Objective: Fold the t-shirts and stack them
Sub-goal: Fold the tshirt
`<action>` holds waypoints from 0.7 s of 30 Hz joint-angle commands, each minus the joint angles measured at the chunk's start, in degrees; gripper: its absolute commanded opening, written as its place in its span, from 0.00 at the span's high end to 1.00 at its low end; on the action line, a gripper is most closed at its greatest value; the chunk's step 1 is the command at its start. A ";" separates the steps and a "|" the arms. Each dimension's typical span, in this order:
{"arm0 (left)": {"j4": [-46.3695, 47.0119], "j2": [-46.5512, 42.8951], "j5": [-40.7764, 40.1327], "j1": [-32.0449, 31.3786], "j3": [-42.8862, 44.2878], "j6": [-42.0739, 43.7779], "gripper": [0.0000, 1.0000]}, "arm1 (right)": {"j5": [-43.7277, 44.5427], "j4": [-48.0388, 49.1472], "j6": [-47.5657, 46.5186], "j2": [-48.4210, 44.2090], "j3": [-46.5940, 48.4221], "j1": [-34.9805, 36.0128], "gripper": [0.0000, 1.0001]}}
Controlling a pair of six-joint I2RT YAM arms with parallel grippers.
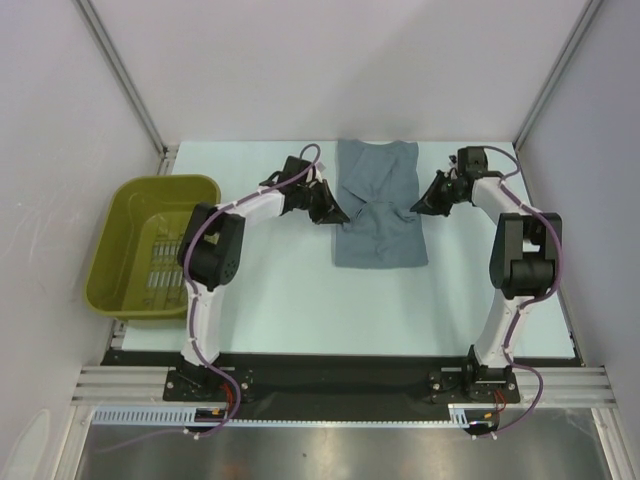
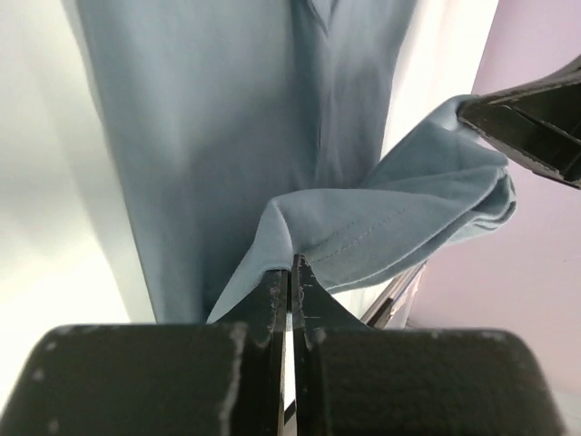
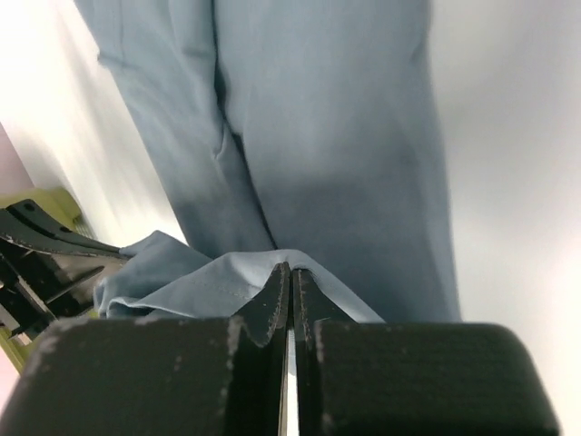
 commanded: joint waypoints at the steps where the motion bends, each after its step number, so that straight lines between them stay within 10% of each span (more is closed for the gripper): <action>1: -1.83 2.69 2.73 1.19 6.25 0.07 1.00 | -1.24 -0.82 -1.16 1.48 3.53 -2.47 1.00; 21: -2.90 9.12 3.25 3.92 12.15 -1.33 1.00 | -3.78 1.82 0.34 9.21 5.98 -4.84 1.00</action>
